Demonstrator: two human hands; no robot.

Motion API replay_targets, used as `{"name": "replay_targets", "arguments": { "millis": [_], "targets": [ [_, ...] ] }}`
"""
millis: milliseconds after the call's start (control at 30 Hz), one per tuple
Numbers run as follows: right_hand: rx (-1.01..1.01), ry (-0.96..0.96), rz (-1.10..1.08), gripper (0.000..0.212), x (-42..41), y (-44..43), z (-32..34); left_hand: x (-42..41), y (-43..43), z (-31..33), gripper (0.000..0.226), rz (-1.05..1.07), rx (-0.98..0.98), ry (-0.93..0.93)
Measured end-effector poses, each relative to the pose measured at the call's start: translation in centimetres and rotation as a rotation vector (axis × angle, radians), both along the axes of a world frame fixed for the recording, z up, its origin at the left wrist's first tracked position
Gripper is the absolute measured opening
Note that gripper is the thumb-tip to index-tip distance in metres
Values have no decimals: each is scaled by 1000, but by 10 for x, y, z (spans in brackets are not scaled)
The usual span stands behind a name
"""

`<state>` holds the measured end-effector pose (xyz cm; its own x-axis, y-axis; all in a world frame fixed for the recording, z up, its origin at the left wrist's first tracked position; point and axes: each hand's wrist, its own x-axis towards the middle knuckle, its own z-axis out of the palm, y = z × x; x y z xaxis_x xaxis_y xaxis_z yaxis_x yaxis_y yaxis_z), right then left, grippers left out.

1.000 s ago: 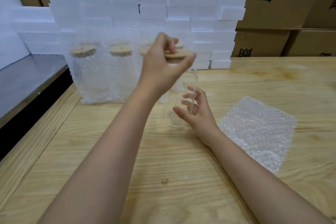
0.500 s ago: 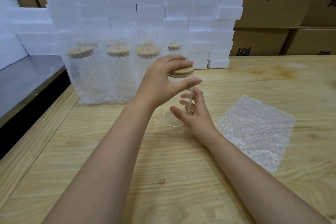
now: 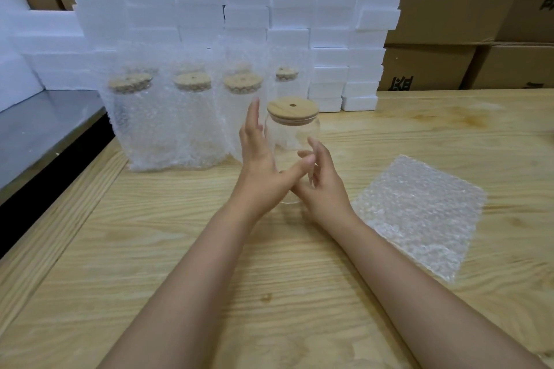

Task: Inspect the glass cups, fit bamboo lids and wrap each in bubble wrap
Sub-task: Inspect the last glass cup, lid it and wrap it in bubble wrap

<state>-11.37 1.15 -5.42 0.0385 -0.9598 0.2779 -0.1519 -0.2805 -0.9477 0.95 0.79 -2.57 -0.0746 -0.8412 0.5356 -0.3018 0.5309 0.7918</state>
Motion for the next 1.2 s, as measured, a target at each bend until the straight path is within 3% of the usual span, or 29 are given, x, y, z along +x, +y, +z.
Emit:
{"name": "replay_targets", "arguments": {
  "millis": [133,233,333,400,467,533,633,700,767,867,1000,1033,1100,1167,1200],
  "targets": [
    [32,215,-24,102,-4,5,7,0,-2,-30,96,47,158,113],
    [-12,677,-29,110,-19,8,19,0,-3,-35,92,33,203,150],
    [-49,915,-164,88,-49,9,44,0,-4,-36,89,-8,230,151],
    [165,1037,-168,62,-73,11,60,0,-4,-35,89,15,228,157],
    [453,1252,-79,55,-91,15,67,-1,-1,-33,92,96,226,153],
    [588,1360,18,42,-98,19,66,0,3,-30,99,267,156,89],
    [510,1258,27,24,-101,18,61,5,13,-25,75,422,-184,46],
    [448,1164,59,9,-101,17,60,5,16,-24,46,402,-365,1],
    [430,1090,170,8,-100,17,59,0,22,-24,29,327,-449,-102],
    [457,980,384,10,-97,18,60,-13,31,-26,23,140,-471,-309],
    [493,785,589,6,-98,20,63,-23,34,-27,28,-157,-239,-605],
    [445,720,511,7,-98,18,61,-23,34,-28,29,-184,-209,-622],
    [265,609,78,14,-99,7,50,-20,35,-27,27,-188,-169,-537],
    [78,787,-352,22,-100,-5,37,-17,35,-27,18,-185,-132,-446],
    [83,930,-408,34,-102,-8,29,-17,35,-27,13,-180,-121,-438]
  ]
}}
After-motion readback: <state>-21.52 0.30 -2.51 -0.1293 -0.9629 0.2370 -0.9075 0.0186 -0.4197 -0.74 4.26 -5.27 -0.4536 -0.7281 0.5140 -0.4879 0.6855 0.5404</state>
